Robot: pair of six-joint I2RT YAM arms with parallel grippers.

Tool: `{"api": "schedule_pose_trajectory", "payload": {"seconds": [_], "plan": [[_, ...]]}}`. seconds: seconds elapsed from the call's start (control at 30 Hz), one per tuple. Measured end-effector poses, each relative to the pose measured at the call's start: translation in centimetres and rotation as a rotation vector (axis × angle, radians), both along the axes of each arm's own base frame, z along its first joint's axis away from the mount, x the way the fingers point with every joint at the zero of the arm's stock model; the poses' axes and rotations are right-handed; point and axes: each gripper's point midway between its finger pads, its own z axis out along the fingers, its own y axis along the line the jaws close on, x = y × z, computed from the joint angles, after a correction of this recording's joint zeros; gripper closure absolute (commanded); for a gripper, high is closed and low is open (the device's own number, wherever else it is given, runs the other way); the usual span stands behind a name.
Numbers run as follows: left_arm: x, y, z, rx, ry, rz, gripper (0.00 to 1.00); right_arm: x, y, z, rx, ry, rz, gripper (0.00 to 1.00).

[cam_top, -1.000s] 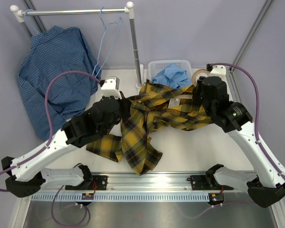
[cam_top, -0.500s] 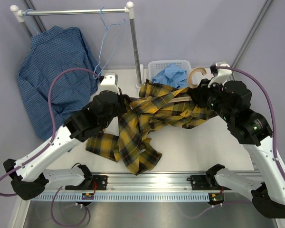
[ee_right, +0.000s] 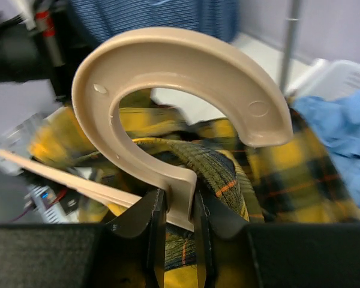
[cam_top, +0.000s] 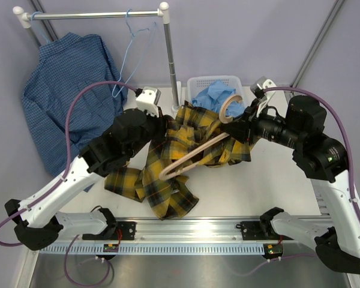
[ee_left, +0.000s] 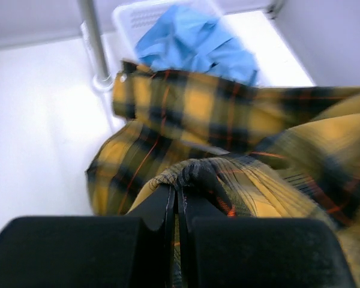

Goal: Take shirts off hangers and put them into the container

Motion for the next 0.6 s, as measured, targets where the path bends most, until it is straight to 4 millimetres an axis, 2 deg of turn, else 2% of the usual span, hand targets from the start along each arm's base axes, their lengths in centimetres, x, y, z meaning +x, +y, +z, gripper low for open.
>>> {"api": "schedule_pose_trajectory", "payload": {"seconds": [0.13, 0.3, 0.4, 0.47, 0.5, 0.53, 0.57, 0.6], "plan": [[-0.1, -0.9, 1.3, 0.001, -0.044, -0.058, 1.00, -2.1, 1.7, 0.3, -0.001, 0.005, 0.171, 1.00], [-0.7, -1.1, 1.8, 0.013, -0.068, -0.109, 1.00, -2.7, 1.8, 0.7, -0.015, -0.018, 0.212, 1.00], [-1.5, -2.9, 1.8, -0.035, -0.061, -0.169, 1.00, -3.3, 2.2, 2.2, 0.049, -0.034, 0.237, 1.00], [-2.3, -4.6, 0.4, -0.039, -0.040, -0.211, 1.00, -3.8, 2.5, 3.7, 0.102, -0.055, 0.249, 1.00], [-2.9, -5.7, -0.7, -0.036, -0.023, -0.239, 1.00, -4.1, 2.5, 4.5, 0.128, -0.067, 0.253, 1.00], [-3.7, -6.7, -2.3, -0.023, 0.004, -0.269, 0.96, -4.3, 2.4, 5.2, 0.147, -0.076, 0.253, 1.00], [-4.4, -7.5, -4.0, -0.006, 0.035, -0.297, 0.79, -4.5, 2.3, 5.9, 0.164, -0.087, 0.250, 1.00], [-5.0, -8.1, -5.6, 0.014, 0.064, -0.318, 0.70, -4.7, 2.2, 6.7, 0.182, -0.102, 0.246, 1.00]]}}
